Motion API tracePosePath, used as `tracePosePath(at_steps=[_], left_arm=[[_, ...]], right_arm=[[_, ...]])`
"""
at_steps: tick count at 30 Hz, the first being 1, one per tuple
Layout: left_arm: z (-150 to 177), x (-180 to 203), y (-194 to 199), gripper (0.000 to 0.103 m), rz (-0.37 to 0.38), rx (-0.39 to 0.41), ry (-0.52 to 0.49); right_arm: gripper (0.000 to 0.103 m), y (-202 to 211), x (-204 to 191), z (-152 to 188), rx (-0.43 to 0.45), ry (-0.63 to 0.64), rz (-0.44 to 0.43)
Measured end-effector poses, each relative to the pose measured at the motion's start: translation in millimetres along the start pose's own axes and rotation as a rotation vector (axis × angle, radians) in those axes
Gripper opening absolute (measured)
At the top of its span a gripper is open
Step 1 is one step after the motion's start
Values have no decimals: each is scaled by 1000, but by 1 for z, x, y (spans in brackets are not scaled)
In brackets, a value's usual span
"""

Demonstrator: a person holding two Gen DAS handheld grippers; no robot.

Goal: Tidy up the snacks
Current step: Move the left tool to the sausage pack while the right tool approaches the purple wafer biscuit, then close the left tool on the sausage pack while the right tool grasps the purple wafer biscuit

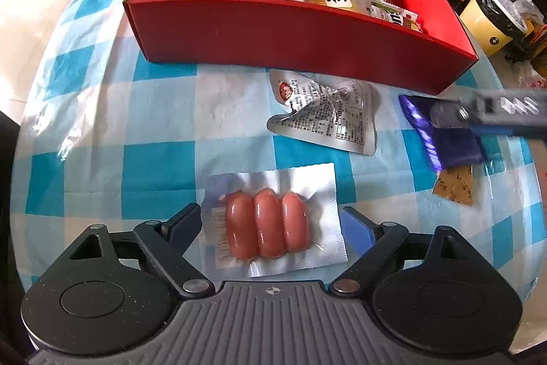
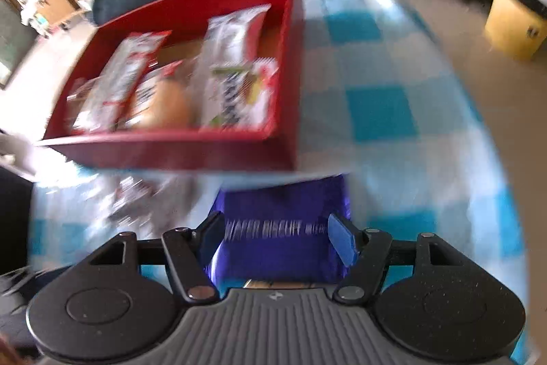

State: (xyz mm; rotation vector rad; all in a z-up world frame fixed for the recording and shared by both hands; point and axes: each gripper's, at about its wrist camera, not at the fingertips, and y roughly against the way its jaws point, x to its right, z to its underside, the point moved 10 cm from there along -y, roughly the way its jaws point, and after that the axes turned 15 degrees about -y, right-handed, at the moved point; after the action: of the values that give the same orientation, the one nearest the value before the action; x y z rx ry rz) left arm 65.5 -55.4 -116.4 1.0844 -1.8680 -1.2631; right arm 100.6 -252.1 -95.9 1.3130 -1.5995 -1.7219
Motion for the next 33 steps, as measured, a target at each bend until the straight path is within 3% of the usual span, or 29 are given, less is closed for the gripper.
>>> tracePosePath(at_steps=[4,6,9,16,18,22,25,31,33], left_arm=[[1,-1,1,91,13,-7,3],[2,-2,2,91,22,-8,7],[5,-4,3,92,23,-10,15],[9,-5,2,94,31,-26,4],[9,-4,0,95,41,-35,1],[8,-4,-2,95,50,-44,-13],[7,-4,-3,96,62,-44,-12],[10,-8,-2,96,79,-44,8],[12,-9,-3,96,74,-46,7]], right_arm=[[61,17,-15,40,-125,21,-119],[61,25,-13,46,-102,82,-73],[61,28,-12,30,1,211,46],[62,-10,-43,15,-31,513,74],[68,-23,-48,16,-80,520,30],[82,-36,-50,18,-119,559,24],[84,-44,-41,21,-125,559,72],[100,-45,-40,26,-148,539,14],[100,-46,-40,28,-140,534,33]])
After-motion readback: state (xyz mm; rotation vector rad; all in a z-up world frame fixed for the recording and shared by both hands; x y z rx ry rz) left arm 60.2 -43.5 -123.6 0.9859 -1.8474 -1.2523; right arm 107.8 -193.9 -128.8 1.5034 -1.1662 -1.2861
